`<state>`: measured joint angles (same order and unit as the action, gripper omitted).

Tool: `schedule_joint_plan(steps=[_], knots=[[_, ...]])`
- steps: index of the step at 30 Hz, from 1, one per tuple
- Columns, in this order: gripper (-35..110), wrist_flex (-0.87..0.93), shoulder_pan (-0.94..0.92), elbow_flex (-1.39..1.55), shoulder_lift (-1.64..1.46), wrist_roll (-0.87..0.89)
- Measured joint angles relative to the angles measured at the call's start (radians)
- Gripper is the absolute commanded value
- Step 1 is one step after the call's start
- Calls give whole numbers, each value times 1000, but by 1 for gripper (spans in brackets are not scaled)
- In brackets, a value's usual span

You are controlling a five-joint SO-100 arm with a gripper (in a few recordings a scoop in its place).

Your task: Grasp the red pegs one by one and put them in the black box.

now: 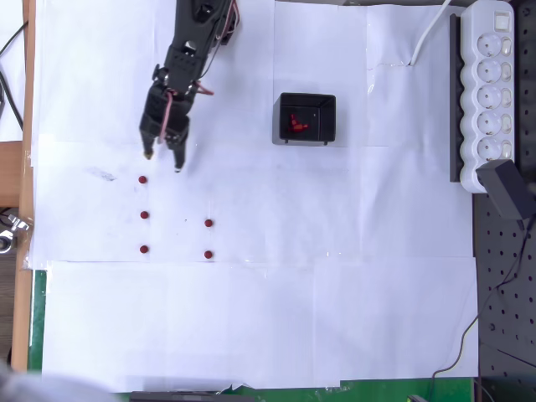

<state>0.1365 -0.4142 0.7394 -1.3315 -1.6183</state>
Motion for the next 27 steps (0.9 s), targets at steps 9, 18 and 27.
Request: schedule_joint_plan(steps=[9,18,27], knots=[[25,-247,-12,-29,-195,49],[25,-462,-12,-41,-304,98],[25,-517,6,28,-391,94]])
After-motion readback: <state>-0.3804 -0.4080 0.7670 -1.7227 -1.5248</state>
